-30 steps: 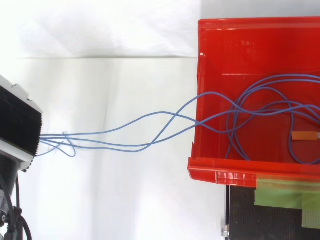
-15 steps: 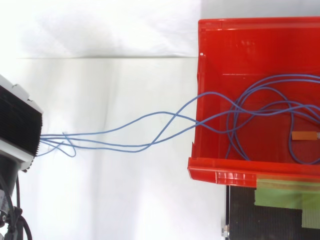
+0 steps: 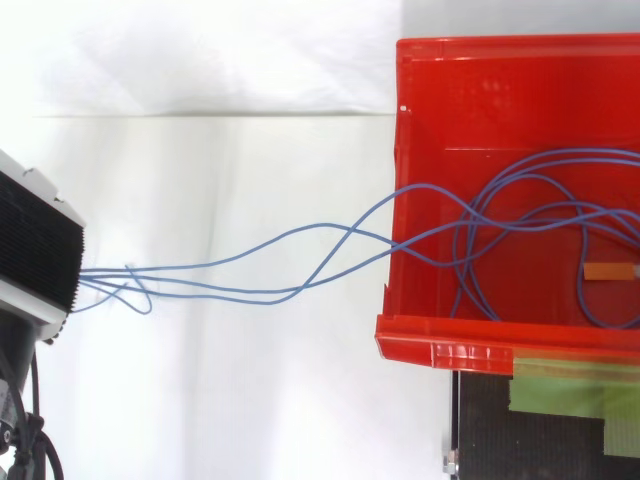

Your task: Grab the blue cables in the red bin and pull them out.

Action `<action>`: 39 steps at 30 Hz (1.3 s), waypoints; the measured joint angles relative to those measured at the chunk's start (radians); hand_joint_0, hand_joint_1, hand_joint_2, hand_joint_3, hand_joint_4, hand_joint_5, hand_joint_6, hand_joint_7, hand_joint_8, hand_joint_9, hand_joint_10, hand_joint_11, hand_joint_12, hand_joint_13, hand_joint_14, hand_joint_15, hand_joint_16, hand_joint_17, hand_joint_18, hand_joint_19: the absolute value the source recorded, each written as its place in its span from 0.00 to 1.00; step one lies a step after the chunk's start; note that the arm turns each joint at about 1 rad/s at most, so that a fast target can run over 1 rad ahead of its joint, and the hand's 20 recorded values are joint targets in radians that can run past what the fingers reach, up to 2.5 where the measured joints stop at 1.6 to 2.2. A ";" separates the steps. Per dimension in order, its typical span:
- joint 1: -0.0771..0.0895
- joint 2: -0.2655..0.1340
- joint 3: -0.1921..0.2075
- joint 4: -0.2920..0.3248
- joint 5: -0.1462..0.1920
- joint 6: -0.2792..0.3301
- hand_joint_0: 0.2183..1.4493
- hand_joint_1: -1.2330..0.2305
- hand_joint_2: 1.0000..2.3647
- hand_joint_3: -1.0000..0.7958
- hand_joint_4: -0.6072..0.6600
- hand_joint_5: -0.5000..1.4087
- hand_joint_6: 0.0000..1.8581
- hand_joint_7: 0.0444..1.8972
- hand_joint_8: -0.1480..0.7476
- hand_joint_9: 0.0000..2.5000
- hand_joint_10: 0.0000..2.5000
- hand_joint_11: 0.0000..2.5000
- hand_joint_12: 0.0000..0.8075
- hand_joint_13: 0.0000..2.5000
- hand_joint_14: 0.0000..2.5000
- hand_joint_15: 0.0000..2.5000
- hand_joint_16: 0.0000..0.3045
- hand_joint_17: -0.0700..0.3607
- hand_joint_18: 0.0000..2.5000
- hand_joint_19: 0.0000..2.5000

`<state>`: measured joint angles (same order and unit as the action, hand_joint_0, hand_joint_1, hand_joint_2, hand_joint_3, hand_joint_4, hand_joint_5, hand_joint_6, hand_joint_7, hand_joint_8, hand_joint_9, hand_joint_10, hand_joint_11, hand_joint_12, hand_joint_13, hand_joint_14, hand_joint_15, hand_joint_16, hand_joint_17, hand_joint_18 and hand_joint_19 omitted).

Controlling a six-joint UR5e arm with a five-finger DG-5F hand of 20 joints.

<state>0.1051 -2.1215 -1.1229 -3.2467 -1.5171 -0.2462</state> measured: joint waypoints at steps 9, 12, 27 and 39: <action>0.000 0.000 0.000 0.000 0.000 0.000 0.60 0.19 0.00 0.01 0.40 0.62 0.59 0.28 0.29 0.59 0.01 0.72 0.31 0.63 0.00 0.74 0.15 0.40 0.45 0.45; 0.000 0.000 0.000 0.000 0.000 0.000 0.60 0.19 0.00 0.01 0.40 0.62 0.59 0.28 0.29 0.59 0.01 0.72 0.30 0.63 0.00 0.74 0.15 0.39 0.45 0.45; 0.000 0.000 0.000 0.000 0.000 0.000 0.60 0.20 0.00 0.00 0.40 0.61 0.60 0.28 0.29 0.60 0.01 0.72 0.30 0.64 0.00 0.74 0.15 0.40 0.46 0.44; 0.000 0.000 0.000 0.000 0.000 0.000 0.60 0.20 0.00 0.01 0.40 0.61 0.60 0.27 0.29 0.60 0.01 0.72 0.31 0.64 0.00 0.74 0.15 0.40 0.46 0.45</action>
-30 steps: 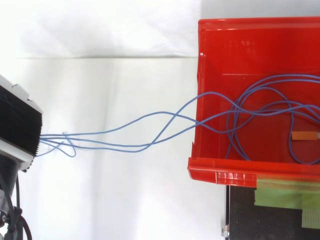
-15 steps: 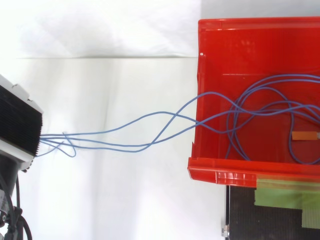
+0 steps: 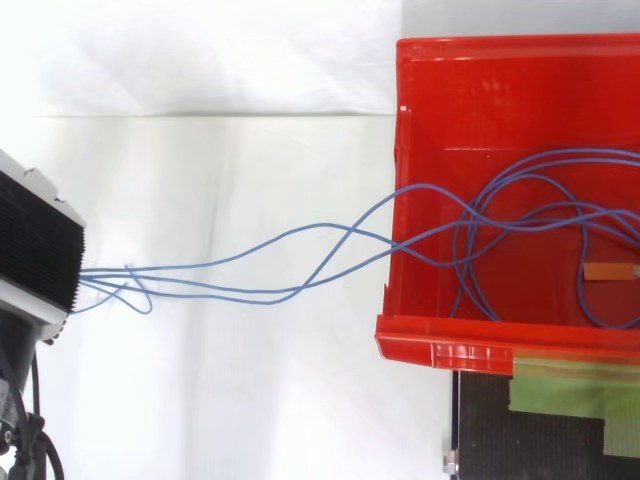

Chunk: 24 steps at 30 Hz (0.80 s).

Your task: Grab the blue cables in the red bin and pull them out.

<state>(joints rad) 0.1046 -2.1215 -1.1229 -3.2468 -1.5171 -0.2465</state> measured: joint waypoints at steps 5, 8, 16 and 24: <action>0.000 0.000 0.000 0.000 0.000 0.000 0.60 0.20 0.00 0.01 0.40 0.61 0.60 0.28 0.29 0.60 0.01 0.72 0.31 0.64 0.00 0.74 0.15 0.40 0.46 0.44; 0.000 0.000 0.000 0.001 0.000 0.000 0.60 0.20 0.00 0.00 0.40 0.61 0.60 0.27 0.30 0.60 0.01 0.72 0.30 0.64 0.00 0.74 0.15 0.40 0.46 0.44; 0.000 0.000 0.000 0.000 0.000 0.000 0.60 0.20 0.00 0.00 0.41 0.61 0.60 0.27 0.29 0.60 0.01 0.73 0.31 0.64 0.00 0.74 0.15 0.40 0.46 0.44; 0.000 0.000 0.000 0.000 0.000 0.000 0.60 0.20 0.00 0.01 0.42 0.61 0.60 0.29 0.30 0.60 0.01 0.72 0.30 0.64 0.00 0.75 0.15 0.40 0.45 0.45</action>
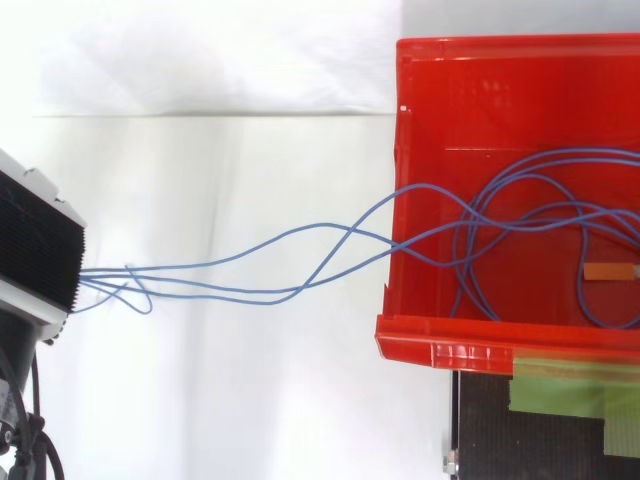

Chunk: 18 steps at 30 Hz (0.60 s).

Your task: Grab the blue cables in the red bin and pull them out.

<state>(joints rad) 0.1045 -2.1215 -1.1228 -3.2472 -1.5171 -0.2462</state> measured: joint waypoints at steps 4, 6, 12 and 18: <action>0.000 0.000 0.000 0.001 0.000 0.000 0.60 0.20 0.00 0.01 0.42 0.60 0.62 0.28 0.29 0.60 0.01 0.72 0.30 0.64 0.00 0.75 0.15 0.40 0.46 0.45; 0.000 0.000 0.000 0.000 0.000 0.000 0.60 0.20 0.00 0.01 0.42 0.60 0.62 0.28 0.29 0.60 0.01 0.72 0.30 0.64 0.00 0.74 0.15 0.39 0.46 0.45; 0.000 0.000 0.000 0.001 0.000 0.000 0.60 0.20 0.00 0.02 0.43 0.59 0.63 0.27 0.29 0.60 0.01 0.72 0.31 0.64 0.00 0.74 0.15 0.40 0.46 0.45; 0.000 0.000 0.000 0.001 0.000 0.000 0.60 0.20 0.00 0.02 0.43 0.59 0.63 0.26 0.30 0.60 0.01 0.72 0.30 0.64 0.00 0.75 0.15 0.40 0.45 0.45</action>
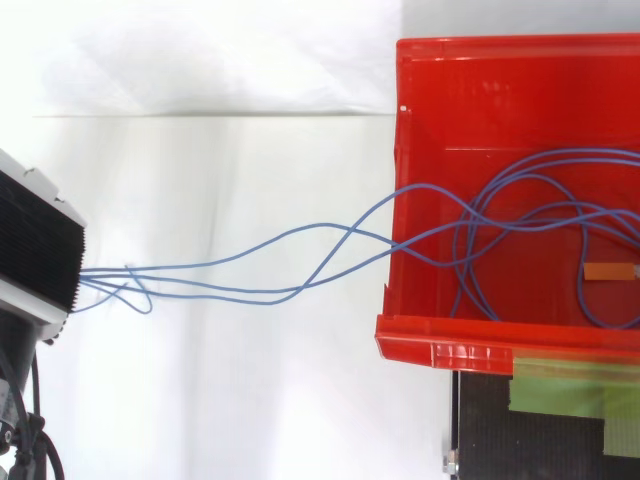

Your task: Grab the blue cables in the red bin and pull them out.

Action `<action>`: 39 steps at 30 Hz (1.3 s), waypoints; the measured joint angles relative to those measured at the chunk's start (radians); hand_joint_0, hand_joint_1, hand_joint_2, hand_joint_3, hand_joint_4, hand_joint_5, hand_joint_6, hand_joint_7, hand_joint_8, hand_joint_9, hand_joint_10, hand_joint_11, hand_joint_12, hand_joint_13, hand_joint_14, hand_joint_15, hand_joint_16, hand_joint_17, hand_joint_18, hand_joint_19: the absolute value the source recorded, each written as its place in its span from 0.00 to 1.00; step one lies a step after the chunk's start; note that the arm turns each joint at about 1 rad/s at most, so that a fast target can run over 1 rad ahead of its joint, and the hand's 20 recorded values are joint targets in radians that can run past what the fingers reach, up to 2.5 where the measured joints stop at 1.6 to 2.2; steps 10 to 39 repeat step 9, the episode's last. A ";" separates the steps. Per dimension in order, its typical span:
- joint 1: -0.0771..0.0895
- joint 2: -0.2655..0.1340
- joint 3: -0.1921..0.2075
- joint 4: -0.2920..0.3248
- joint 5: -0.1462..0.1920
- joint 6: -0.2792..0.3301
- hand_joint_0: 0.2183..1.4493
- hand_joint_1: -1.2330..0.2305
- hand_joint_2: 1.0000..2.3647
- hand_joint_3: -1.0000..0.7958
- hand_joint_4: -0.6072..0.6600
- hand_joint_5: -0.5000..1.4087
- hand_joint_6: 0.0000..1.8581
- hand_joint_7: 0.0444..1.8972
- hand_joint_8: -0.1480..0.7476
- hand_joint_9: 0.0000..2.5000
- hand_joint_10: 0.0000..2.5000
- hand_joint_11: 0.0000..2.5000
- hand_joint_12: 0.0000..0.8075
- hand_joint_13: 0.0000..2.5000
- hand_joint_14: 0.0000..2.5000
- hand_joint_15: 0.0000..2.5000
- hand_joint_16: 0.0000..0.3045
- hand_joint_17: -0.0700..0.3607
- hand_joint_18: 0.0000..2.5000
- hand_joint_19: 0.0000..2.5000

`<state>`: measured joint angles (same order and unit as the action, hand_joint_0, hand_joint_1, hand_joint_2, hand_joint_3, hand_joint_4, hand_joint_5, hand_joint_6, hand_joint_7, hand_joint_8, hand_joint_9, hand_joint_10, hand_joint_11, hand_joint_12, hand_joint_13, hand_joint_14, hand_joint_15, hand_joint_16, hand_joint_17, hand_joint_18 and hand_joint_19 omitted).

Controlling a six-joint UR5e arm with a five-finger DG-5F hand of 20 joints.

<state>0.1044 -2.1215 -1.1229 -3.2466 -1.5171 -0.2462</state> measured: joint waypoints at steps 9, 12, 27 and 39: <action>0.000 0.000 0.000 0.000 0.000 0.000 0.60 0.20 0.00 0.02 0.43 0.59 0.63 0.27 0.29 0.60 0.01 0.72 0.31 0.64 0.00 0.75 0.15 0.40 0.46 0.44; 0.000 0.000 0.000 0.000 0.000 0.000 0.60 0.20 0.00 0.02 0.43 0.59 0.63 0.27 0.29 0.60 0.01 0.72 0.31 0.64 0.00 0.75 0.15 0.40 0.46 0.44; 0.000 0.000 0.000 0.000 0.000 0.000 0.60 0.20 0.00 0.02 0.43 0.59 0.63 0.27 0.29 0.60 0.01 0.72 0.31 0.64 0.00 0.75 0.15 0.40 0.46 0.44; 0.000 0.000 0.000 0.000 0.000 0.000 0.60 0.20 0.00 0.02 0.43 0.59 0.63 0.27 0.29 0.60 0.01 0.72 0.31 0.64 0.00 0.75 0.15 0.40 0.46 0.44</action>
